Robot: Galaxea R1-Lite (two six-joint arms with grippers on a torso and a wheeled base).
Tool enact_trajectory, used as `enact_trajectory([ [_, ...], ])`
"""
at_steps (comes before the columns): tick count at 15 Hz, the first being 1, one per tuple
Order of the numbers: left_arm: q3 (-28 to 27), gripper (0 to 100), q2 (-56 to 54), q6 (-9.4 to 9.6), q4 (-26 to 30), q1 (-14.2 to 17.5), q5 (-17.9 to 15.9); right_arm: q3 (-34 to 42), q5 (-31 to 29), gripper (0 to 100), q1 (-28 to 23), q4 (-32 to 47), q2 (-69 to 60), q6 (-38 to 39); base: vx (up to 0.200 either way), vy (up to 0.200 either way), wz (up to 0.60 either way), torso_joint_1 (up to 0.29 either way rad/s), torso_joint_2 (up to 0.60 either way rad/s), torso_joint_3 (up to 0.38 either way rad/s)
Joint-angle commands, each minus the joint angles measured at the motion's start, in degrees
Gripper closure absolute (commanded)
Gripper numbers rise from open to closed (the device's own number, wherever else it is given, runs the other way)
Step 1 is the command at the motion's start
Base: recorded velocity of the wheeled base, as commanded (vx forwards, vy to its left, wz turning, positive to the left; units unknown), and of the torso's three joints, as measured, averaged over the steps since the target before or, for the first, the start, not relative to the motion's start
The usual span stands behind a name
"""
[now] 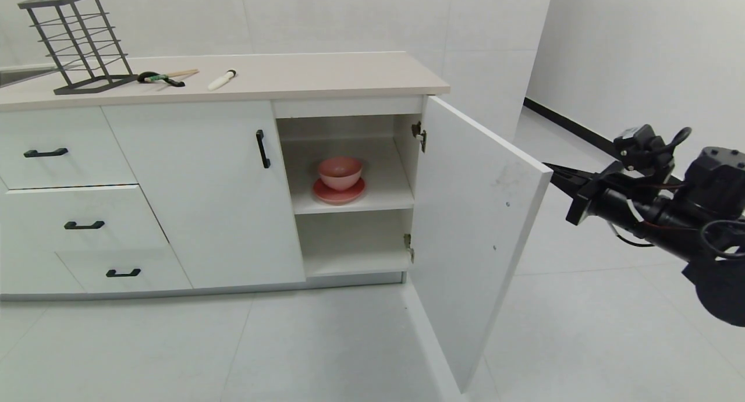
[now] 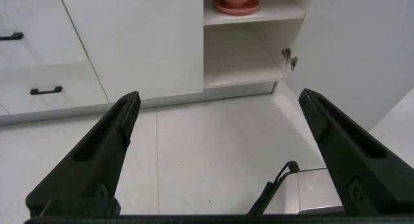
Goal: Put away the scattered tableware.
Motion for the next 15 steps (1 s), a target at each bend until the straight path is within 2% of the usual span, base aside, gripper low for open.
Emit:
enact_trajectory([
  [1, 0.00, 0, 0.06, 0.02, 0.00, 0.00, -0.02, -3.24, 2.62, 100, 2.10, -1.65, 5.07, -0.15, 0.000, 0.000, 0.00, 0.000, 0.00, 0.000],
  [4, 0.00, 0, 0.06, 0.02, -0.09, 0.00, 0.07, -6.49, 8.69, 100, 3.42, -3.23, 7.62, -0.94, 0.000, 0.000, 0.00, 0.000, 0.00, 0.000],
  [8, 0.00, 0, 0.06, 0.02, 0.00, 0.00, 0.07, -7.46, 9.83, 100, 6.58, -3.32, 8.50, -2.08, 0.000, 0.000, 0.00, 0.000, 0.00, 0.000],
  [13, 0.00, 0, 0.06, 0.02, 0.00, 0.00, 0.07, -9.92, 9.30, 100, 15.28, -3.14, 8.67, -2.08, 0.000, 0.000, 0.00, 0.000, 0.00, 0.000],
  [15, 0.00, 0, 0.06, 0.02, 0.00, 0.00, 0.07, -11.24, 9.13, 100, 17.22, -3.06, 9.81, -1.99, 0.000, 0.000, 0.00, 0.000, 0.00, 0.000],
])
